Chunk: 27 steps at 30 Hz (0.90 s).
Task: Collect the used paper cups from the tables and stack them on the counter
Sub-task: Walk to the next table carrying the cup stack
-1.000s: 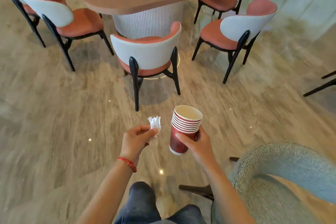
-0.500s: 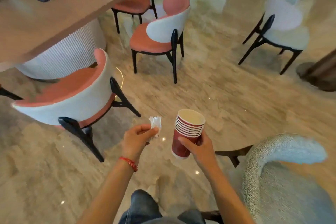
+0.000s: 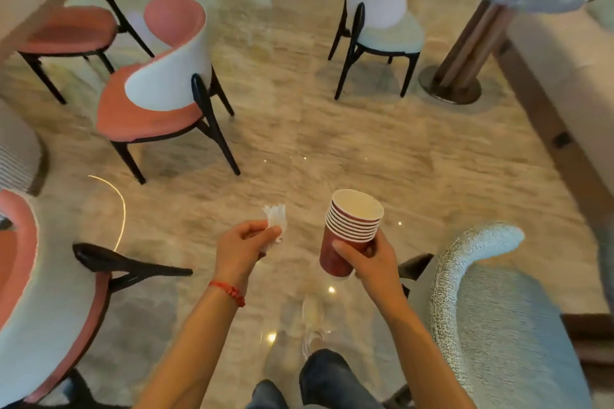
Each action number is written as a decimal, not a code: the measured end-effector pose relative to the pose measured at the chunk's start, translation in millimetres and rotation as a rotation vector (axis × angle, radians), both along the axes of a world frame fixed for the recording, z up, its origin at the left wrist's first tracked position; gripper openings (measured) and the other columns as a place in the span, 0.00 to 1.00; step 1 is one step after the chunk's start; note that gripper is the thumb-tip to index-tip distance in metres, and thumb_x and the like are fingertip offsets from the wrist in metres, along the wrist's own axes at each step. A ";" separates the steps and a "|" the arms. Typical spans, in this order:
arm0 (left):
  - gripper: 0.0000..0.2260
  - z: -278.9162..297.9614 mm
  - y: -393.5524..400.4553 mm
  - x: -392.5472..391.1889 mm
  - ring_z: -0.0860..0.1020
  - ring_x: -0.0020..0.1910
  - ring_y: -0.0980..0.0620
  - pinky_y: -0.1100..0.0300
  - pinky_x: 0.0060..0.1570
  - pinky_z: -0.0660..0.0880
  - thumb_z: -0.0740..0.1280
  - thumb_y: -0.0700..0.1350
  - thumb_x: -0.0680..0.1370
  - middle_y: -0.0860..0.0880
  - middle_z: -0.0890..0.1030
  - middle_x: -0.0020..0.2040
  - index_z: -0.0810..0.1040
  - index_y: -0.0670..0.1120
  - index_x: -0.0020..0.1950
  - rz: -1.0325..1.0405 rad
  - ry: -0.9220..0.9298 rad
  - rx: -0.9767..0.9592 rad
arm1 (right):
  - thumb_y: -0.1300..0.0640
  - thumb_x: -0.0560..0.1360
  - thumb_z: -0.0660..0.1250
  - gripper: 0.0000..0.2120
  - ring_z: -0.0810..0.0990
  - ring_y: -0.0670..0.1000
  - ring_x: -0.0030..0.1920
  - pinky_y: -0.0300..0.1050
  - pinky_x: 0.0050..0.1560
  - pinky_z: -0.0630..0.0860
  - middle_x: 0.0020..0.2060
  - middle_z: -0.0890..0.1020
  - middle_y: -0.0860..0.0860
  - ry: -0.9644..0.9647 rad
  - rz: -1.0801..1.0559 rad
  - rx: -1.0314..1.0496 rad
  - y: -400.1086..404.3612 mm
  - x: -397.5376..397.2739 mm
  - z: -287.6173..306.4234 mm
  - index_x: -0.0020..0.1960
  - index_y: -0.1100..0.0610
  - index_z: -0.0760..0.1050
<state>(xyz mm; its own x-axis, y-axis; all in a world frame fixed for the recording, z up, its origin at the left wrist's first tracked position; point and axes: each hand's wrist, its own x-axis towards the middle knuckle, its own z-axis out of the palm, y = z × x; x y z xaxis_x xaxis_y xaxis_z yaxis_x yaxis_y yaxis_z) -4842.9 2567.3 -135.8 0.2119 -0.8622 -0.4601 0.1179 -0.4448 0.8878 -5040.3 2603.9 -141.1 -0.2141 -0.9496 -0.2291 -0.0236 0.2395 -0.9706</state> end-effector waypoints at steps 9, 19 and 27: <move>0.09 -3.9 -158.1 -43.8 0.80 0.39 0.51 0.58 0.42 0.78 0.74 0.39 0.68 0.47 0.83 0.38 0.81 0.41 0.46 -0.033 -0.006 -0.013 | 0.59 0.65 0.76 0.25 0.80 0.40 0.50 0.33 0.46 0.78 0.52 0.81 0.45 -0.049 0.006 -0.025 -156.9 -37.7 1.8 0.59 0.49 0.72; 0.06 8.3 -309.7 -77.4 0.80 0.41 0.46 0.51 0.46 0.77 0.74 0.38 0.68 0.45 0.82 0.37 0.80 0.43 0.42 -0.079 0.014 -0.010 | 0.61 0.65 0.77 0.27 0.80 0.41 0.50 0.32 0.44 0.77 0.51 0.82 0.46 -0.055 -0.036 0.003 -311.2 -70.3 4.8 0.61 0.54 0.73; 0.07 3.0 -460.5 -78.3 0.79 0.41 0.47 0.51 0.47 0.76 0.74 0.37 0.68 0.45 0.81 0.38 0.79 0.43 0.43 -0.138 0.049 -0.004 | 0.62 0.65 0.77 0.26 0.81 0.41 0.50 0.33 0.44 0.77 0.51 0.82 0.46 -0.032 -0.101 -0.022 -448.8 -67.9 1.1 0.60 0.54 0.73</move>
